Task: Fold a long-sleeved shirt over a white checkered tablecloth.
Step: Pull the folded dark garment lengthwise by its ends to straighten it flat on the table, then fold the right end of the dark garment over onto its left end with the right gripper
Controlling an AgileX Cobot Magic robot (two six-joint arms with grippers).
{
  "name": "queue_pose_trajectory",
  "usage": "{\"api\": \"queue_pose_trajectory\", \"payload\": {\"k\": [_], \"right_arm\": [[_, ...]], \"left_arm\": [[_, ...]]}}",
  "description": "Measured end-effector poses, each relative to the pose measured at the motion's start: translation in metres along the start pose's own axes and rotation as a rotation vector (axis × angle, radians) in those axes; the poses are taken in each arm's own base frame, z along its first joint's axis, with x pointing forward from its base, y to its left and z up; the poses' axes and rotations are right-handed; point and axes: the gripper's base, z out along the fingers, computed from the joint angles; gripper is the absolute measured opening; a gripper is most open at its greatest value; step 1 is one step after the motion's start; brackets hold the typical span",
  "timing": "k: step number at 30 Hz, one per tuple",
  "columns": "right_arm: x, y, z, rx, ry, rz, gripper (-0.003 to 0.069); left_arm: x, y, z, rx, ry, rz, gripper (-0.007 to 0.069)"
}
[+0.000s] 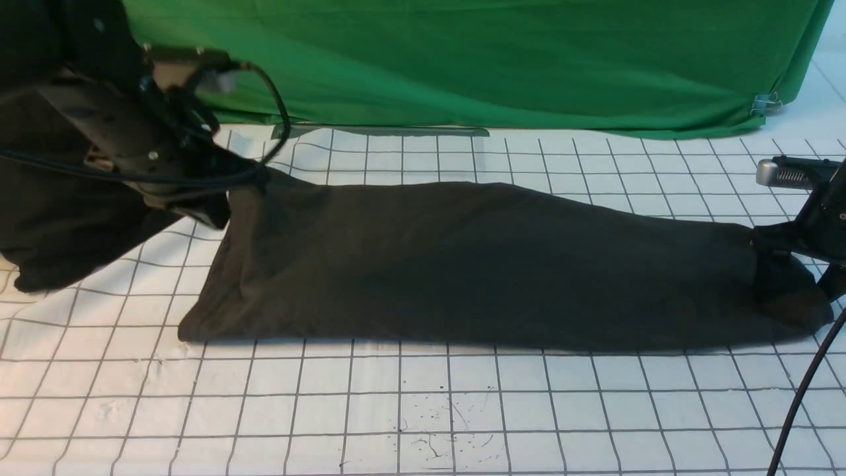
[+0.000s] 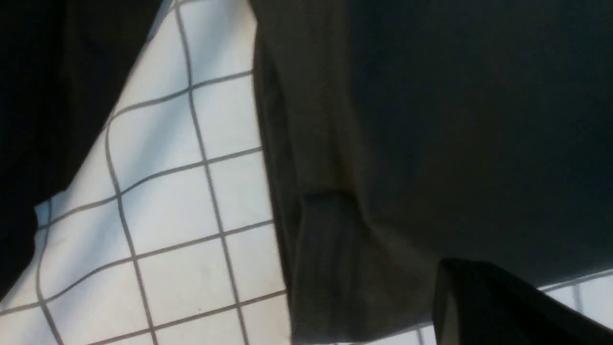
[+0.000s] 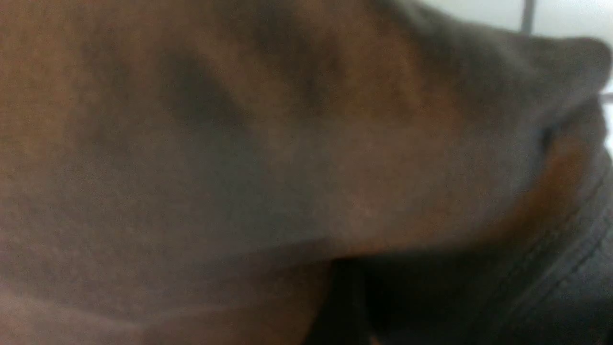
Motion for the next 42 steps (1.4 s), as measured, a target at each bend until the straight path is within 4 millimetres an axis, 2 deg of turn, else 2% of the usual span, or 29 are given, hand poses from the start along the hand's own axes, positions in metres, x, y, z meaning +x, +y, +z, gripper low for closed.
{"api": "queue_pose_trajectory", "payload": {"k": [3, 5, 6, 7, 10, 15, 17, 18, 19, 20, 21, 23, 24, 26, 27, 29, 30, 32, 33, 34, 35, 36, 38, 39, 40, 41, 42], "right_arm": [[0.000, 0.001, 0.001, -0.018, 0.007, -0.002, 0.0424], [0.000, 0.003, 0.002, -0.030, 0.011, -0.024, 0.0232], [0.000, 0.003, 0.002, -0.031, 0.012, -0.027, 0.0232], [0.001, 0.003, 0.002, -0.034, 0.018, -0.046, 0.0100], [0.001, -0.002, -0.003, -0.015, 0.021, -0.045, 0.0043], [0.002, -0.029, -0.031, 0.081, 0.000, 0.014, 0.0041], [0.004, -0.041, -0.062, 0.155, -0.065, 0.041, 0.0039], [0.004, -0.042, -0.064, 0.160, -0.072, 0.043, 0.0039], [0.005, -0.042, -0.085, 0.182, -0.123, 0.045, 0.0039], [0.006, -0.039, -0.096, 0.182, -0.151, 0.043, 0.0039], [0.006, -0.038, -0.098, 0.182, -0.154, 0.043, 0.0039], [0.010, -0.017, -0.121, 0.165, -0.218, 0.009, 0.0039], [0.011, -0.015, -0.125, 0.164, -0.225, 0.005, 0.0039], [0.017, 0.016, -0.143, 0.127, -0.275, -0.051, 0.0038], [0.018, 0.022, -0.145, 0.122, -0.278, -0.061, 0.0038], [0.028, 0.065, -0.162, 0.073, -0.324, -0.135, 0.0038], [0.028, 0.069, -0.163, 0.069, -0.327, -0.143, 0.0038], [0.037, 0.112, -0.173, 0.013, -0.360, -0.216, 0.0038], [0.041, 0.130, -0.176, -0.007, -0.369, -0.245, 0.0038], [0.049, 0.158, -0.180, -0.043, -0.387, -0.292, 0.0038], [0.050, 0.162, -0.180, -0.049, -0.388, -0.294, 0.0038], [0.056, 0.186, -0.182, -0.081, -0.399, -0.326, 0.0038], [0.063, 0.216, -0.182, -0.124, -0.418, -0.371, 0.0038], [0.064, 0.219, -0.182, -0.129, -0.419, -0.376, 0.0038], [0.070, 0.248, -0.177, -0.178, -0.424, -0.412, 0.0038], [0.069, 0.248, -0.176, -0.177, -0.422, -0.412, 0.0038], [0.076, 0.275, -0.169, -0.229, -0.410, -0.442, 0.0038]], "left_arm": [[0.001, -0.005, -0.030, 0.029, -0.075, 0.003, -0.0006], [0.002, -0.006, -0.046, 0.030, -0.109, 0.016, -0.0006], [0.002, -0.006, -0.047, 0.030, -0.112, 0.016, -0.0006], [0.004, -0.007, -0.055, 0.029, -0.126, 0.026, -0.0006], [0.006, -0.007, -0.067, 0.029, -0.145, 0.031, -0.0006], [0.008, -0.008, -0.076, 0.028, -0.161, 0.036, -0.0006], [0.009, -0.008, -0.079, 0.028, -0.169, 0.036, -0.0006], [0.009, -0.008, -0.079, 0.028, -0.169, 0.036, -0.0006], [0.009, -0.009, -0.080, 0.030, -0.170, 0.035, -0.0006], [0.009, -0.009, -0.080, 0.034, -0.174, 0.032, -0.0006], [0.009, -0.009, -0.080, 0.034, -0.174, 0.032, -0.0006], [0.008, -0.010, -0.080, 0.042, -0.185, 0.027, -0.0006], [0.008, -0.010, -0.080, 0.041, -0.187, 0.027, -0.0006], [0.007, -0.010, -0.080, 0.048, -0.194, 0.022, -0.0006], [0.007, -0.010, -0.080, 0.050, -0.194, 0.021, -0.0006], [0.007, -0.010, -0.080, 0.052, -0.195, 0.020, -0.0006], [0.007, -0.010, -0.080, 0.051, -0.195, 0.020, -0.0006], [0.007, -0.011, -0.080, 0.055, -0.195, 0.018, -0.0006], [0.007, -0.011, -0.080, 0.057, -0.196, 0.017, -0.0006], [0.007, -0.011, -0.080, 0.058, -0.196, 0.017, -0.0006], [0.007, -0.011, -0.080, 0.058, -0.196, 0.016, -0.0006], [0.007, -0.011, -0.080, 0.059, -0.196, 0.016, -0.0006], [0.007, -0.011, -0.080, 0.059, -0.197, 0.019, -0.0006], [0.007, -0.011, -0.080, 0.059, -0.197, 0.019, -0.0006], [0.007, -0.011, -0.080, 0.058, -0.200, 0.019, -0.0006], [0.007, -0.011, -0.080, 0.058, -0.200, 0.019, -0.0006], [0.007, -0.011, -0.080, 0.059, -0.198, 0.019, -0.0006]]}}
